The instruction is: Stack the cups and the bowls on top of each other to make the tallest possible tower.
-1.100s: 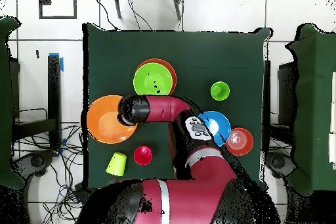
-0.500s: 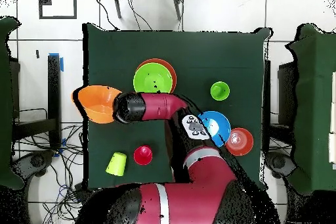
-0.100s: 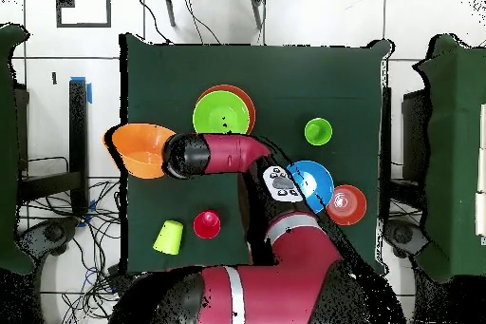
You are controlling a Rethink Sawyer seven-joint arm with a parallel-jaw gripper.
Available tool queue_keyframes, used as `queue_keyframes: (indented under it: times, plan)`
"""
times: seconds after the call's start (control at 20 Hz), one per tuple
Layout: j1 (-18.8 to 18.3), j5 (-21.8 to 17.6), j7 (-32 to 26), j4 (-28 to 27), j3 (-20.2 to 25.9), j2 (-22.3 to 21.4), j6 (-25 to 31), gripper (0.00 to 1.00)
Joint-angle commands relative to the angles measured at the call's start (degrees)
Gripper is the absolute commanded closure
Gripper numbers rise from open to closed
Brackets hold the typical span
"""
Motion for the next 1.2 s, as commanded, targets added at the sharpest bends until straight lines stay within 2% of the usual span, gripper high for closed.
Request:
queue_keyframes:
  times: [0.05, 0.25, 0.5, 0.65, 0.8, 0.95, 1.2]
  plan:
    - [-0.5, -3.4, -8.2, -0.6, 4.3, -1.4, 10.1, 1.0]
    - [-1.2, -3.5, -8.2, 1.8, 4.8, -7.5, 9.6, 1.0]
    - [-9.8, 2.7, -11.5, 10.5, 14.8, -17.1, 14.4, 1.0]
    - [-13.6, 1.8, -12.1, 13.8, 19.1, -20.7, 9.5, 1.0]
    - [-16.0, -3.1, -11.5, 14.7, 21.8, -22.4, 0.9, 1.0]
    - [-17.6, -6.5, -9.8, 15.8, 23.7, -24.6, -5.1, 1.0]
    - [-21.0, -9.8, -6.7, 18.1, 28.1, -23.2, -13.2, 1.0]
